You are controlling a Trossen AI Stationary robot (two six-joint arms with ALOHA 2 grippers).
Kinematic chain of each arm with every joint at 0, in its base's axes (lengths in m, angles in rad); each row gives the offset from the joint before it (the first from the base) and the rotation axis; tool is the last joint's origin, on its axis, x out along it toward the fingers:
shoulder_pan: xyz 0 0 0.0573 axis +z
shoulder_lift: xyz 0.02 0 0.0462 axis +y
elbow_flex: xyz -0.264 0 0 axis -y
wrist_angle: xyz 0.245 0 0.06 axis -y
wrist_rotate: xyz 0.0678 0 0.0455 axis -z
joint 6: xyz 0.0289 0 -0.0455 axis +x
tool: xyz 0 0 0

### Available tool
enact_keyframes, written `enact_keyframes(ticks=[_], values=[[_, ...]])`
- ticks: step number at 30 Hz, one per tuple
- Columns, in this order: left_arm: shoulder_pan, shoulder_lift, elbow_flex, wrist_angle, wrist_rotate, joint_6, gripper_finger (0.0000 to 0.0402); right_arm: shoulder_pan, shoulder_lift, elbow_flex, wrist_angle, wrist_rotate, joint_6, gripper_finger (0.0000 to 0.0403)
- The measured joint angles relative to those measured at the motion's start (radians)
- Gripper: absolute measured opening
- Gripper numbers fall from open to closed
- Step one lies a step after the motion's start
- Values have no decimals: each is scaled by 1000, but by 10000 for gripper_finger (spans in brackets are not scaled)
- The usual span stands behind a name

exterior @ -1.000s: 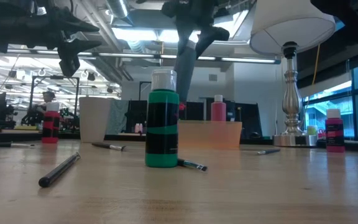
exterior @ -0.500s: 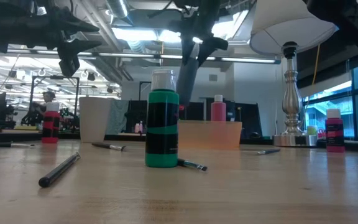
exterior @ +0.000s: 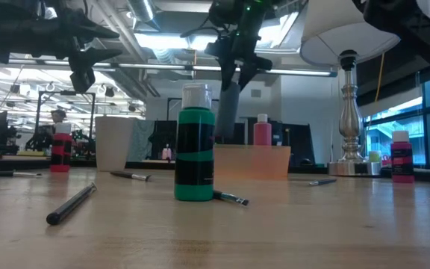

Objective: Pick & Place Paint Supplies
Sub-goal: Put the black paint bottle into the orange bin

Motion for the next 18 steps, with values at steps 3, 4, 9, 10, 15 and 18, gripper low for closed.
enact_keyframes(ticks=[3, 4, 9, 10, 15, 18], values=[[0, 0, 0, 0, -5, 0, 127, -8, 0, 0, -7, -1, -19, 214], [0, 0, 0, 0, -6, -1, 127, -10, 3, 0, -5, -1, -26, 214], [0, 0, 0, 0, -6, -6, 127, -21, 31, 0, -17, -1, -42, 214], [0, 0, 0, 0, -6, -5, 127, -24, 36, 0, -16, -2, -49, 214], [0, 0, 0, 0, -6, 28, 127, -30, 68, 0, -26, -16, -81, 214], [0, 0, 0, 0, -6, 37, 127, -38, 68, 0, -22, -30, -85, 214]])
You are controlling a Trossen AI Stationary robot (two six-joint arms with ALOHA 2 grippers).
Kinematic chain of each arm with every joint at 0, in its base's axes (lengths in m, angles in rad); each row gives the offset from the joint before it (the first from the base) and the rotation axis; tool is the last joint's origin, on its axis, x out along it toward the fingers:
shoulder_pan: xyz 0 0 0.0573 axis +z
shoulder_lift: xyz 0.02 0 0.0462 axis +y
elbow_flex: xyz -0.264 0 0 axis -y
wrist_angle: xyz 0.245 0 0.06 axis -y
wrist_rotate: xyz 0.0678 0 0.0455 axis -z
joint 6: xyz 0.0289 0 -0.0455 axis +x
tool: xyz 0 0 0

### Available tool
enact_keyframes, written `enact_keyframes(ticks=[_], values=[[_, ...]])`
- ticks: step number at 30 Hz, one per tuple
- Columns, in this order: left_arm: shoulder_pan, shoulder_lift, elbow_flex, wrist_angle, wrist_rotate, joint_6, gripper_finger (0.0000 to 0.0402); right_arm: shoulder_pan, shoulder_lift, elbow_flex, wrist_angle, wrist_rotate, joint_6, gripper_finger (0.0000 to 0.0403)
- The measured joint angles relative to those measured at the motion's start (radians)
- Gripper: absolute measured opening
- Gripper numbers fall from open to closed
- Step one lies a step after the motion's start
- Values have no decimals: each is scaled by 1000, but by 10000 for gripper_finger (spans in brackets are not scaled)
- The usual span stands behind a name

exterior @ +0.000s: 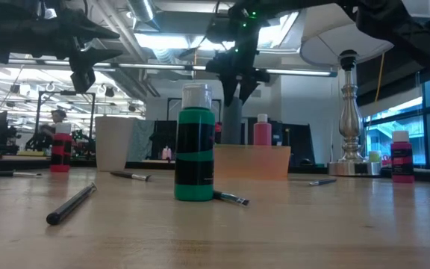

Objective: Pick & Place Paint Supplies
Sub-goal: Put the black paint bottle into the orange bin

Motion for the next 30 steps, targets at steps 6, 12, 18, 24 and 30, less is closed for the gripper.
enact_keyframes(ticks=[6, 12, 18, 24, 30], values=[[0, 0, 0, 0, 0, 7, 127, -27, 0, 0, 10, 4, 23, 213], [2, 0, 0, 0, -12, 63, 127, -52, 17, 0, 56, 4, 11, 213], [2, 0, 0, 1, -46, 100, 127, -71, 65, 0, 88, 3, -6, 213], [2, 0, 0, 1, -54, 128, 127, -71, 97, 0, 109, 25, -48, 213], [2, 0, 0, 0, -56, 132, 127, -70, 99, 0, 153, 46, -79, 213]])
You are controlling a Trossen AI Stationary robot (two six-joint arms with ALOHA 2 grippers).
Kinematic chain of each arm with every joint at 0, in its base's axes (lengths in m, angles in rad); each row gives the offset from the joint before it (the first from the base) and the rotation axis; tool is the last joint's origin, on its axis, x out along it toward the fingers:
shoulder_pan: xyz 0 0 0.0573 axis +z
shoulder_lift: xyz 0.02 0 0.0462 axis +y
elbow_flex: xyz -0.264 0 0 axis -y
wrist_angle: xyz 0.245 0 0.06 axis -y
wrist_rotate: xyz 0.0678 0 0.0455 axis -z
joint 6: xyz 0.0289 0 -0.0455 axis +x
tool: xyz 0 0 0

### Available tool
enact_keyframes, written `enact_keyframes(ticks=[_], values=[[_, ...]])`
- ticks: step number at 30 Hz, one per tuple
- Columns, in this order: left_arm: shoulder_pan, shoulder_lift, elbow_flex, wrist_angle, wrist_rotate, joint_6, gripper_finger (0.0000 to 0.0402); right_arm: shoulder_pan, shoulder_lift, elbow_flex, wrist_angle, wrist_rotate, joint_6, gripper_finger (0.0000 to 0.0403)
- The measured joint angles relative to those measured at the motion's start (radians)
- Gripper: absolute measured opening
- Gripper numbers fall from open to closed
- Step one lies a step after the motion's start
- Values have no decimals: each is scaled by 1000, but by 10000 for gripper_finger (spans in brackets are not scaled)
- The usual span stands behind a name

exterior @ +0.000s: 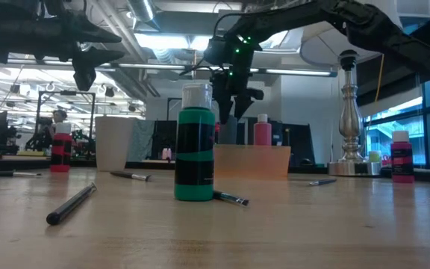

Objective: Pick & Place Paint Supplies
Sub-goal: Put the black paint bottle into the orange bin

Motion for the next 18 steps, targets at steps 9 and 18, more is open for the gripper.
enact_keyframes(ticks=[9, 18], values=[[0, 0, 0, -6, 5, -1, 127, 0, 0, 0, 3, 3, -33, 213], [0, 0, 0, -7, 4, 0, 127, 0, 0, 0, 14, 3, -51, 213]])
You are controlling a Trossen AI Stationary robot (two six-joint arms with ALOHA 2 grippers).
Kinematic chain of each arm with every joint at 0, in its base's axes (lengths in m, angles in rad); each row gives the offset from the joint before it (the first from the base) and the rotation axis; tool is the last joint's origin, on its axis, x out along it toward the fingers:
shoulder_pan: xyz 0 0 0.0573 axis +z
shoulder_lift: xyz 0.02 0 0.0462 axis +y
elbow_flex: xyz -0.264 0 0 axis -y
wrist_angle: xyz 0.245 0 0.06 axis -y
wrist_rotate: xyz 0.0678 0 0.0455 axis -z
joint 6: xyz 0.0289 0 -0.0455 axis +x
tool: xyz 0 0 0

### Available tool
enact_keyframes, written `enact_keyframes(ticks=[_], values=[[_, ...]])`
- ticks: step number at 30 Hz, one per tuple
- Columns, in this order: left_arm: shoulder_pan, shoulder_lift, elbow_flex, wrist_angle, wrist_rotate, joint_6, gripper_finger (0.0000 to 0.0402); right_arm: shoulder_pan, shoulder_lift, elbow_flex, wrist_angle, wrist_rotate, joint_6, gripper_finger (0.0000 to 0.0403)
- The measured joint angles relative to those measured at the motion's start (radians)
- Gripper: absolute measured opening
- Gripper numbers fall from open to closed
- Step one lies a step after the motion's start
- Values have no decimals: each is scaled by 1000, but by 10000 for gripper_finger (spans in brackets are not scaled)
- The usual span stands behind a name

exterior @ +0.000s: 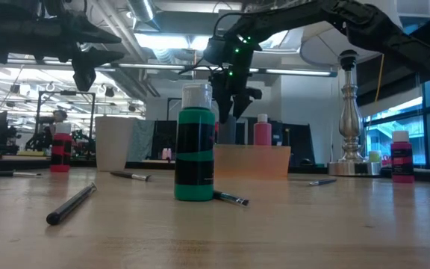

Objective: Pick & Place Paint Supplies
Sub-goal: Put the black paint bottle into the orange bin

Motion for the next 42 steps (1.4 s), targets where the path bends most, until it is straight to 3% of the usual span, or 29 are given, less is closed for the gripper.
enact_keyframes(ticks=[42], values=[[0, 0, 0, -14, 7, -63, 127, -6, 39, 4, -26, -21, -29, 210]])
